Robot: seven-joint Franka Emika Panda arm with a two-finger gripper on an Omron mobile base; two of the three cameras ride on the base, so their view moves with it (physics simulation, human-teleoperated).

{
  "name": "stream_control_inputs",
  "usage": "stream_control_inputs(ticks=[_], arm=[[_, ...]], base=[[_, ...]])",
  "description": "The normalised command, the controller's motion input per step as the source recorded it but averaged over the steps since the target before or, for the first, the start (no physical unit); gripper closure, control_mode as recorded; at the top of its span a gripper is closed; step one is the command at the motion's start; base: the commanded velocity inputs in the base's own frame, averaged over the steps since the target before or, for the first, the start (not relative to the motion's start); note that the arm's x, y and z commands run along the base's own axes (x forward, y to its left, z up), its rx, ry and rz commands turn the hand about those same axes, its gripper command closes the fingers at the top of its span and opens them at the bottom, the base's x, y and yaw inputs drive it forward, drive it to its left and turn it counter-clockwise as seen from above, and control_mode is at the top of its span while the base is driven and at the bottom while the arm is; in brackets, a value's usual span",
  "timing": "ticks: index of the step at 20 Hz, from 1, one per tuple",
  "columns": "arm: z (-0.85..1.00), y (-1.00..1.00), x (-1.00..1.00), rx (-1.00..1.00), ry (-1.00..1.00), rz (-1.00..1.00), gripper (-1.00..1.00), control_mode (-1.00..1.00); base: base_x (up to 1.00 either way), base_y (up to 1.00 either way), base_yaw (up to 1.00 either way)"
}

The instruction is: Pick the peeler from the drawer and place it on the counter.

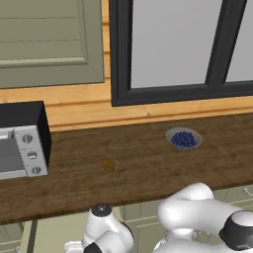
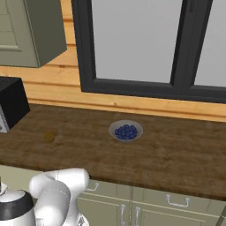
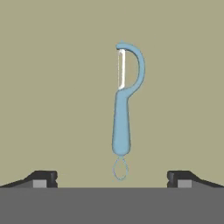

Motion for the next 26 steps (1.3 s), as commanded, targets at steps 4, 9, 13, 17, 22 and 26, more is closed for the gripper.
stream_control_inputs(ticks=[4, 9, 13, 17, 22, 26], arm=[[-0.26, 0.0, 0.29, -0.02, 0.0, -0.05, -1.0, -1.0], [-0.2, 0.0, -0.02, -0.01, 0.0, 0.0, -1.0, -1.0], [-0.19, 0.0, -0.02, -0.02, 0.0, 0.0, -1.0, -1.0], [-0.34, 0.04, 0.0, -0.06, 0.0, 0.0, -1.0, -1.0], [-0.29, 0.07, 0.0, -0.05, 0.0, 0.0, -1.0, -1.0], [-0.27, 0.04, 0.0, -0.02, 0.0, 0.0, -1.0, -1.0]], base=[[0.0, 0.0, 0.0], [0.0, 0.0, 0.0], [0.0, 0.0, 0.0], [0.0, 0.0, 0.0], [0.0, 0.0, 0.0], [0.0, 0.0, 0.0]])
